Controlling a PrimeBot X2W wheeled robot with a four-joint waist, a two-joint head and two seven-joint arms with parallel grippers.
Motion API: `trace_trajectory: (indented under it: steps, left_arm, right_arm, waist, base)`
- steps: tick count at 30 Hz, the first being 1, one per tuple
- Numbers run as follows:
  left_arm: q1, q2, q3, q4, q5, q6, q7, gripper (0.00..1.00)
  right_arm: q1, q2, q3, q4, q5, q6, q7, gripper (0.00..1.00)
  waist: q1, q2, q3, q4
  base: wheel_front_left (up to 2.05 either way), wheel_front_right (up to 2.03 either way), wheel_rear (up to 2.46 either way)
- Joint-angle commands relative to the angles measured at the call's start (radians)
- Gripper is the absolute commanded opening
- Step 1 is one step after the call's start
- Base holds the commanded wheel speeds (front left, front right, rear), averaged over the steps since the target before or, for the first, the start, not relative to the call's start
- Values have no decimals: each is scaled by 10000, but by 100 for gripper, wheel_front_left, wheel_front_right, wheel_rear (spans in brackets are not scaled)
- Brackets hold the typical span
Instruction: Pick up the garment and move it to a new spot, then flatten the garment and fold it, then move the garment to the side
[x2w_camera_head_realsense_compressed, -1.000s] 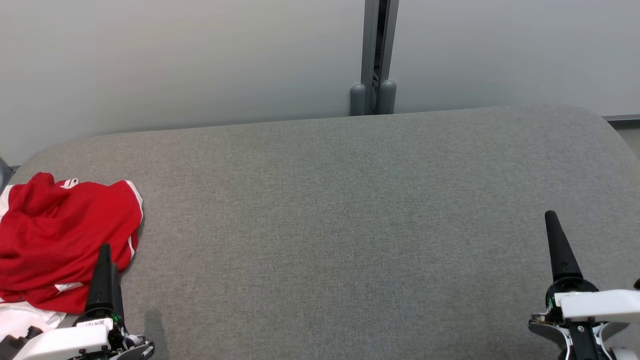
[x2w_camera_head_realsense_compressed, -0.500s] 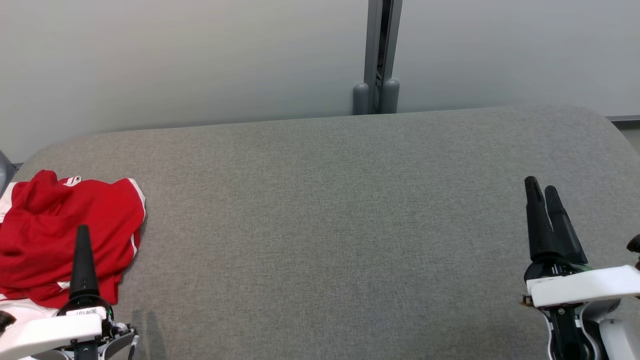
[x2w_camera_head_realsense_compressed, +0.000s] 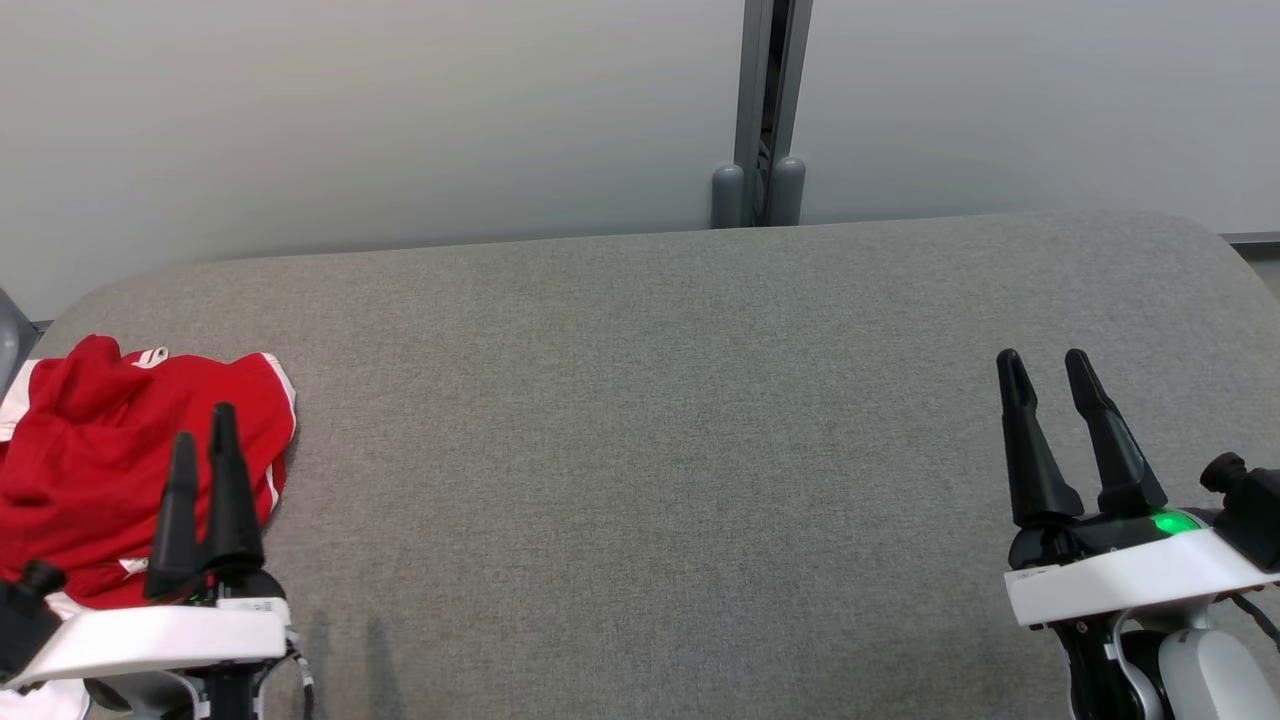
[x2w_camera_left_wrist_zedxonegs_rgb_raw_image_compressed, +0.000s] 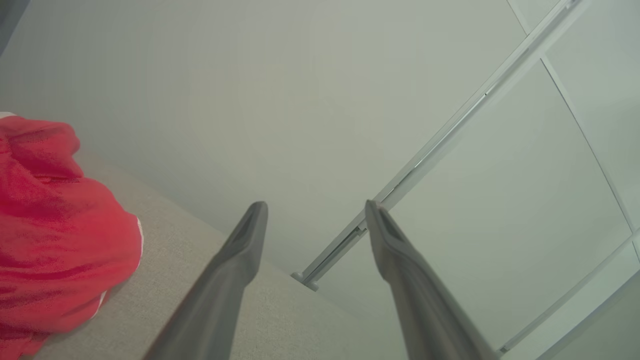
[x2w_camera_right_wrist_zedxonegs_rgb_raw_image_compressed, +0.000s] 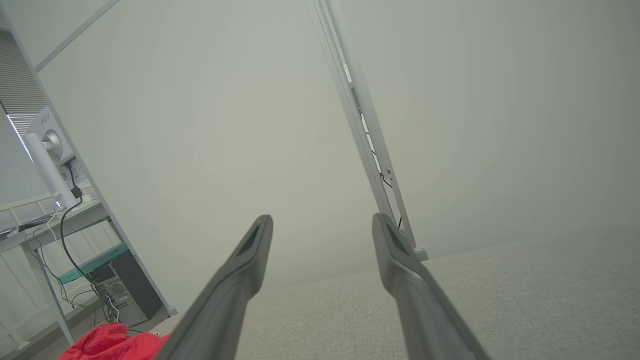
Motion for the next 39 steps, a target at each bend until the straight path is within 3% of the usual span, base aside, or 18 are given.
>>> trace_trajectory:
  steps: [1, 7, 10, 16, 26, 39]
  left_arm:
    - [-17, 73, -322, -306, 985, 258, -148, 100]
    - [105, 81, -1110, -383, 2978, 789, -348, 100]
    - [151, 85, -1366, -274, 3519, 1159, -447, 100]
    - [254, 94, -1784, 107, 4335, 1482, -621, 100]
    - [277, 105, -2247, 465, 5802, 1721, -896, 100]
    - [307, 120, -2531, 870, 6814, 2002, -1211, 100]
  right_arm:
    - [-129, 25, -14, -108, -545, 2, -149, 100]
    - [-46, 183, -176, 116, -1186, 2, -286, 100]
    - [26, 223, -312, 247, -1514, 2, -346, 100]
    - [72, 246, -466, 480, -2035, 2, -464, 100]
    - [152, 234, -650, 844, -2740, 2, -653, 100]
    - [91, 218, -521, 994, -3675, 2, -863, 100]
  waist:
    - [0, 0, 2, 5]
    - [0, 0, 8, -1]
    - [0, 0, 15, -8]
    - [0, 0, 15, -6]
    - [0, 0, 22, -3]
    - [0, 0, -10, -51]
  base:
    - [0, 0, 0]
    - [0, 0, 0]
    - [0, 0, 0]
    - [0, 0, 0]
    - [0, 0, 0]
    - [0, 0, 0]
